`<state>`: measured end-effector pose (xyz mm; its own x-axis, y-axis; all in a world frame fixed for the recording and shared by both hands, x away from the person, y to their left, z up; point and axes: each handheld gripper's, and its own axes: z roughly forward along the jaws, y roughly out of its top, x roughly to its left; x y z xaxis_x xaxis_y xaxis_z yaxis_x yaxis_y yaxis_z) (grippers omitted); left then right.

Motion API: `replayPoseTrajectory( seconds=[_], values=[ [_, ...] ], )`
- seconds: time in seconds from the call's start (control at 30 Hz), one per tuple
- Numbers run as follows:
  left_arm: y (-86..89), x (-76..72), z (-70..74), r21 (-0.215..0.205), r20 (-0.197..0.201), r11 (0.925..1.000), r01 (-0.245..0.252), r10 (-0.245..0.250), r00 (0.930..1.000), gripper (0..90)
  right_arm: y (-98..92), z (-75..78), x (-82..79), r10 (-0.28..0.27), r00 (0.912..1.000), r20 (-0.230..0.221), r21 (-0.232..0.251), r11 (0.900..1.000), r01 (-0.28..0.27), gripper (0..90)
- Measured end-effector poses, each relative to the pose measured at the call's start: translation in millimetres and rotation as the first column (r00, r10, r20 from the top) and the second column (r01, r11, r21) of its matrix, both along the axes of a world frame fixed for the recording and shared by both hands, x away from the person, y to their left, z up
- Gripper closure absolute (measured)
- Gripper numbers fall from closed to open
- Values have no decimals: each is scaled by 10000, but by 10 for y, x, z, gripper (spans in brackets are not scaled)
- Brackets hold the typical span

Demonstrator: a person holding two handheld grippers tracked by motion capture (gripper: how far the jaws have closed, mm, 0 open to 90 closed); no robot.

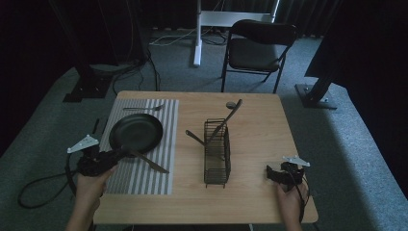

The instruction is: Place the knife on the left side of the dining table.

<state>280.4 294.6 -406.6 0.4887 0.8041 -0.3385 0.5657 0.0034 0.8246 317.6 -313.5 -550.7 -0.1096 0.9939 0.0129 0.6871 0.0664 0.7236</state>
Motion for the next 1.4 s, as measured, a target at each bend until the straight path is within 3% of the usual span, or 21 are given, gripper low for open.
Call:
replayPoseTrajectory(
  seconds=[0.53, 0.7, 0.9, 1.13, 1.17, 1.4],
  values=[
    [272, -10, -170, -250, -363, 9995, -177, 168, 9992, 758, 1, 1, -1, -5, 10000, -15, -1, 10000, 5, 116],
    [409, -6, -293, -412, -652, 9977, -543, 516, 9965, 759, 1, 1, 0, -9, 10000, -13, 8, 10000, 9, 115],
    [521, -3, -403, -560, -917, 9964, -636, 583, 9941, 745, 1, 1, 0, -20, 10000, -13, 6, 10000, 20, 116],
    [615, 18, -529, -813, -1282, 9924, -925, 816, 9884, 734, 0, 1, 0, -30, 10000, -8, 8, 10000, 30, 116],
    [668, 32, -615, -899, -1467, 9899, -1095, 956, 9846, 734, 0, 1, 0, -31, 10000, -10, 6, 10000, 31, 115],
    [769, 46, -789, -1259, -1927, 9821, -1401, 1144, 9746, 719, 0, 1, 0, -38, 10000, -9, 6, 10000, 38, 115]
  ],
)
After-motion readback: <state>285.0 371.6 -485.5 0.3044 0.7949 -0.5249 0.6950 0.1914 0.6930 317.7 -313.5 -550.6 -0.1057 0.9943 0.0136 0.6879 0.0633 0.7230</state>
